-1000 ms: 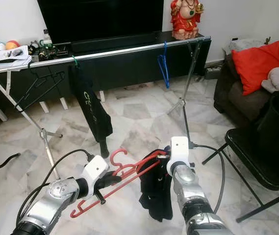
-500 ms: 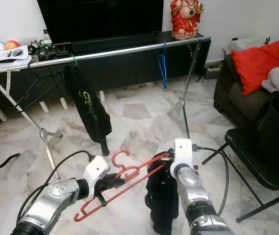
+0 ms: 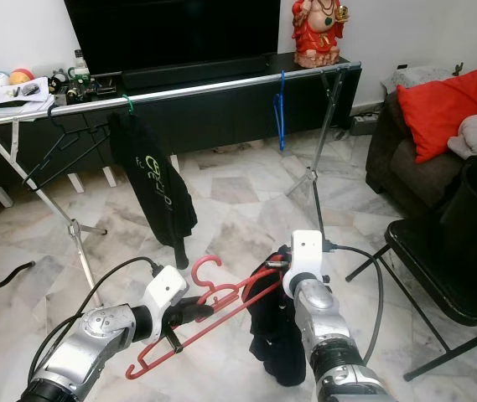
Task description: Hang hanger
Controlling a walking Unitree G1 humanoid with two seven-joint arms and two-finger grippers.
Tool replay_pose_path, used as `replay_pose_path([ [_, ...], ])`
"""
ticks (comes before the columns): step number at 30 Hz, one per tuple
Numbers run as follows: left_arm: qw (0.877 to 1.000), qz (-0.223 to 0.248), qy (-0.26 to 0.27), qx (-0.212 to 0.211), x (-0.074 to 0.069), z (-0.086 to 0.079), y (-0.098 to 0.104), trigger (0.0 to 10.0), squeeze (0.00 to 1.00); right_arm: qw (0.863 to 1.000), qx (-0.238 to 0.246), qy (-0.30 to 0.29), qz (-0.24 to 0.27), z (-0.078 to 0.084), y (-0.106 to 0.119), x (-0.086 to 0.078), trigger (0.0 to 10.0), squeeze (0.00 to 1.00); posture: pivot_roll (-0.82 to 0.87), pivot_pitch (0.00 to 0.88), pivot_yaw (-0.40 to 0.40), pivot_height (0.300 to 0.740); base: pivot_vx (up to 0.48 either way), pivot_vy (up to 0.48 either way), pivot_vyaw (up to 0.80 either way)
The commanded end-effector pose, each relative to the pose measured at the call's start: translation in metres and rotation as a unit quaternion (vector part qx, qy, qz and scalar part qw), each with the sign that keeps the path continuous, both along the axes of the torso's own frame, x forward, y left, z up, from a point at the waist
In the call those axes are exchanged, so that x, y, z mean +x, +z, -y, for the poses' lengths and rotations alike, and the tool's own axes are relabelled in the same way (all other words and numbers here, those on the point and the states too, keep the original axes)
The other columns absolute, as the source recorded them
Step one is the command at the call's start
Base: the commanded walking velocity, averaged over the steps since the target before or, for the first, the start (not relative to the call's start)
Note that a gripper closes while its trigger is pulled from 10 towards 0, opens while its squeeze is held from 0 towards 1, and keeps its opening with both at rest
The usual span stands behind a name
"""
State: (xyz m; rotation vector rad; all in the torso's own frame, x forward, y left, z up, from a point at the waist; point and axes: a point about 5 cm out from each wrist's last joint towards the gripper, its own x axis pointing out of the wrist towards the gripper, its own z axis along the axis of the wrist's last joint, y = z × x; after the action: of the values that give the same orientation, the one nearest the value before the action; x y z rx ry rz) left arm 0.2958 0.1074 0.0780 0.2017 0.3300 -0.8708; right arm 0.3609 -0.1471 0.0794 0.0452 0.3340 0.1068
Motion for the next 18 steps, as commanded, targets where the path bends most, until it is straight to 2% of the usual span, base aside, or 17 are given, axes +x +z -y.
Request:
replay_pose_path([
  [1, 1.000, 0.002, 0.009, 0.016, 0.002, -0.001, -0.002, 10.0, 0.00, 0.999, 0.005, 0.025, 0.021, -0.009, 0.012, 0.004, 10.0, 0.00, 0.06, 0.054, 0.047, 0.740, 0.000, 0.000, 0.00],
  [9, 0.998, 0.014, 0.040, 0.041, 0.008, -0.003, -0.007, 10.0, 0.00, 0.999, 0.007, 0.038, 0.021, -0.013, 0.010, 0.000, 10.0, 0.00, 0.06, 0.052, 0.048, 0.740, 0.000, 0.000, 0.00],
  [14, 0.995, 0.030, 0.082, 0.050, 0.016, -0.007, -0.005, 10.0, 0.00, 1.000, 0.007, 0.024, 0.016, -0.009, 0.006, -0.004, 10.0, 0.00, 0.05, 0.052, 0.049, 0.740, 0.000, 0.000, 0.00],
  [18, 0.992, 0.043, 0.105, 0.051, 0.021, -0.009, -0.003, 10.0, 0.00, 1.000, -0.021, 0.020, 0.011, -0.004, 0.003, -0.008, 10.0, 0.00, 0.05, 0.052, 0.049, 0.740, 0.000, 0.000, 0.00],
])
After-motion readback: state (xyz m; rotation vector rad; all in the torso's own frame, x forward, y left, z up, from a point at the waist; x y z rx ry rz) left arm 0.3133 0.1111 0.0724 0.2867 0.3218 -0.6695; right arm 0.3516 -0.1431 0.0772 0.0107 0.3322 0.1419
